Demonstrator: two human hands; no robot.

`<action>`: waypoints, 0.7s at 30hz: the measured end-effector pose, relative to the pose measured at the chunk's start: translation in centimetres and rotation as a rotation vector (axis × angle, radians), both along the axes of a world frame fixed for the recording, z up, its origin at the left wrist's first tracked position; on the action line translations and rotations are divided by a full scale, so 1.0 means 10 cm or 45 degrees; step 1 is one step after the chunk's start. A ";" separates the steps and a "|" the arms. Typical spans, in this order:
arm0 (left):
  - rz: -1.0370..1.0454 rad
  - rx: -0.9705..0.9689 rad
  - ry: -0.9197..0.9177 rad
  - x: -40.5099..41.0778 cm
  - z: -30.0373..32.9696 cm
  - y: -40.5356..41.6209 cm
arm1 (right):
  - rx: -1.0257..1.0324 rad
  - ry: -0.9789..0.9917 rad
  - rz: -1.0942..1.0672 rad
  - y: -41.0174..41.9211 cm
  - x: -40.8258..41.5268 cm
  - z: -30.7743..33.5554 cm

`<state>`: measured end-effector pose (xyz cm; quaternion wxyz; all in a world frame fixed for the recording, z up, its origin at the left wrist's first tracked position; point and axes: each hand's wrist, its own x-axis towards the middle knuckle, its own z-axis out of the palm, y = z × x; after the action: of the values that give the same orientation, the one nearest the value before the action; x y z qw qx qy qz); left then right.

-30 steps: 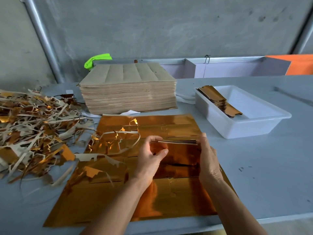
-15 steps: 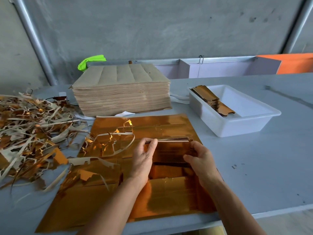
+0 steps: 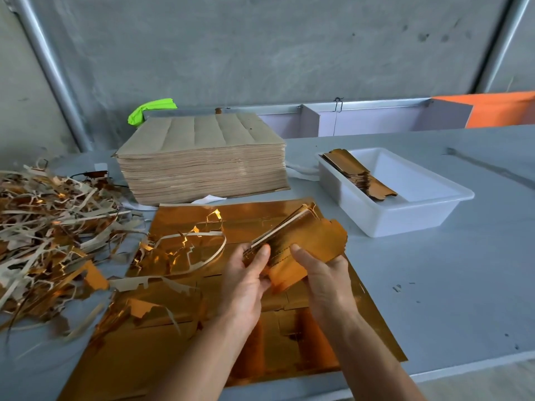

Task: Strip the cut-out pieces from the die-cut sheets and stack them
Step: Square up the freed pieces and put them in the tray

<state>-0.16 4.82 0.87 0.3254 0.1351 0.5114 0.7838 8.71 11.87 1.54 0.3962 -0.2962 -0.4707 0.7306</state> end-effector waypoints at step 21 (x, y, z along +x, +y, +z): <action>0.167 -0.407 1.385 -0.32 0.49 -0.17 | 0.862 -0.484 0.269 0.00 0.14 0.18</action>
<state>-3.40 3.11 5.74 -0.0178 0.4363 0.7249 0.5328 10.12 11.92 3.35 0.3001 -0.2285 -0.7776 0.5031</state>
